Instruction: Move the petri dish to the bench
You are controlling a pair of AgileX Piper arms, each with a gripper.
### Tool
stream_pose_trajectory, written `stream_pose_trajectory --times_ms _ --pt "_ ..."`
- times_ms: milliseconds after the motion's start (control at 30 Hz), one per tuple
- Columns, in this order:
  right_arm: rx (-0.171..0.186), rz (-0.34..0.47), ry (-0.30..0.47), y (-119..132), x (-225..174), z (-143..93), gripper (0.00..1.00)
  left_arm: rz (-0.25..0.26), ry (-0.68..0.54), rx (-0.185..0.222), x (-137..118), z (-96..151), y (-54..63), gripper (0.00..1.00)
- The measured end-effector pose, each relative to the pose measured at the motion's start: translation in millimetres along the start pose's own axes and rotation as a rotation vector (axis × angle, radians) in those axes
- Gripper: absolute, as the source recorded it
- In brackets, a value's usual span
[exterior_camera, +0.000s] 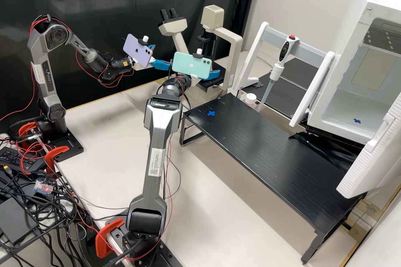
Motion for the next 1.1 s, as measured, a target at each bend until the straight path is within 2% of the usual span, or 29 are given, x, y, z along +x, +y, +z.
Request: stream_pose_trajectory --times_ms 300,567,733,833,1100 --pt "0.005 -0.019 -0.011 4.7 2.7 5.0 0.0 0.0 0.0 0.0 0.0 0.0 0.0 1.0" --pt "-0.009 -0.032 -0.014 5.7 3.7 7.3 0.0 0.0 0.0 0.0 0.0 0.0 0.0 1.0" --pt "0.001 -0.033 -0.019 5.6 3.7 7.8 0.0 0.0 0.0 0.0 0.0 0.0 0.0 1.0" --pt "-0.008 -0.035 -0.018 6.0 3.3 7.3 0.0 0.0 0.0 0.0 0.0 0.0 0.0 1.0" --pt "-0.002 -0.036 -0.022 9.2 1.2 10.4 0.0 0.0 0.0 0.0 0.0 0.0 0.0 1.0"
